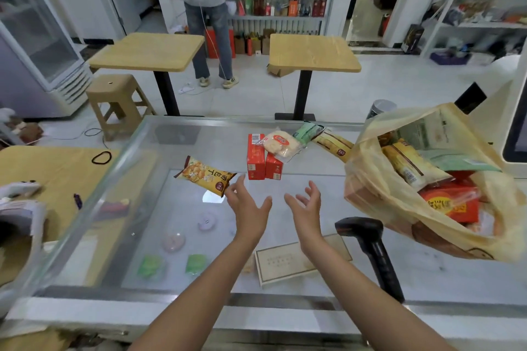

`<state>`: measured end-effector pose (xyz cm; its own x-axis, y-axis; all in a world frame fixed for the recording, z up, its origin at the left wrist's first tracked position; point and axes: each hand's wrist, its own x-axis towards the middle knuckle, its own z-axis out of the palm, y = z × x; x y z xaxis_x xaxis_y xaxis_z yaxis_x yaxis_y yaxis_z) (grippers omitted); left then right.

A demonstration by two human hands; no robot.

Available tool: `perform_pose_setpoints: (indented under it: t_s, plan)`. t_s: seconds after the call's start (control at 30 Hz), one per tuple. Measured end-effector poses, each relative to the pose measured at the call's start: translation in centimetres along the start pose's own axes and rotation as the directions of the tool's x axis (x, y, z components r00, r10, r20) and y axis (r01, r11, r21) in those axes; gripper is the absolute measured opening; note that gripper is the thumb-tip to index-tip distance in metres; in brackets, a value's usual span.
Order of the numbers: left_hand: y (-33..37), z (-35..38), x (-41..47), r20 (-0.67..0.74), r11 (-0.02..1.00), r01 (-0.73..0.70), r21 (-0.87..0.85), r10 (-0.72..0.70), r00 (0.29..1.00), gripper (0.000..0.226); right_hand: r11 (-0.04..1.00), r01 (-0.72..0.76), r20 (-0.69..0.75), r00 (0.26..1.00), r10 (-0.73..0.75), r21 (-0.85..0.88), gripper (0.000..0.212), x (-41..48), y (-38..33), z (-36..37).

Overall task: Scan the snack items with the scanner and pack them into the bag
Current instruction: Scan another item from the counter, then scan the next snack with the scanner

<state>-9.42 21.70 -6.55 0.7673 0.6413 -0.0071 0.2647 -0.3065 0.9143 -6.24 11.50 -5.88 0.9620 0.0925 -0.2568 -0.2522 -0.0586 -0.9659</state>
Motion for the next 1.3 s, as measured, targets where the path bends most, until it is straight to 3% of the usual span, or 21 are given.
perform_pose_setpoints:
  t_s: [0.27, 0.4, 0.53, 0.63, 0.73, 1.07, 1.3]
  plan:
    - [2.4, 0.2, 5.1, 0.095, 0.998, 0.009, -0.062, -0.003, 0.996, 0.094, 0.988, -0.05, -0.004, 0.999, 0.052, 0.149, 0.075, 4.1, -2.0, 2.6]
    - [3.4, 0.8, 8.1, 0.129, 0.997, 0.067, -0.046, -0.061, 0.99, 0.099, 0.931, -0.16, 0.003, 0.986, 0.168, 0.327, 0.07, 6.9, -3.3, 3.8]
    - [4.0, 1.3, 10.4, 0.171, 0.971, 0.202, -0.126, -0.179, 0.969, 0.083, 0.874, -0.209, 0.028, 0.975, 0.219, 0.439, 0.062, 8.7, -4.5, 4.6]
    - [3.9, 1.3, 11.1, 0.175, 0.976, 0.179, -0.121, -0.156, 0.972, 0.057, 0.907, -0.225, 0.03, 0.973, 0.23, 0.356, 0.052, 9.1, -4.6, 5.6]
    - [3.7, 1.0, 10.8, 0.199, 0.98, 0.164, -0.111, -0.14, 0.97, 0.049, 0.945, -0.241, 0.04, 0.97, 0.238, 0.219, 0.048, 9.0, -4.3, 5.6]
    - [2.7, 0.6, 5.6, 0.177, 0.989, 0.1, -0.105, -0.081, 0.981, 0.043, 0.974, -0.203, 0.112, 0.975, 0.191, 0.104, 0.039, 4.9, -3.1, 2.3]
    - [1.7, 0.2, 0.5, 0.189, 0.984, 0.113, -0.136, -0.086, 0.978, 0.055, 0.973, -0.218, 0.143, 0.968, 0.207, 0.071, 0.041, -0.3, -2.5, 0.0]
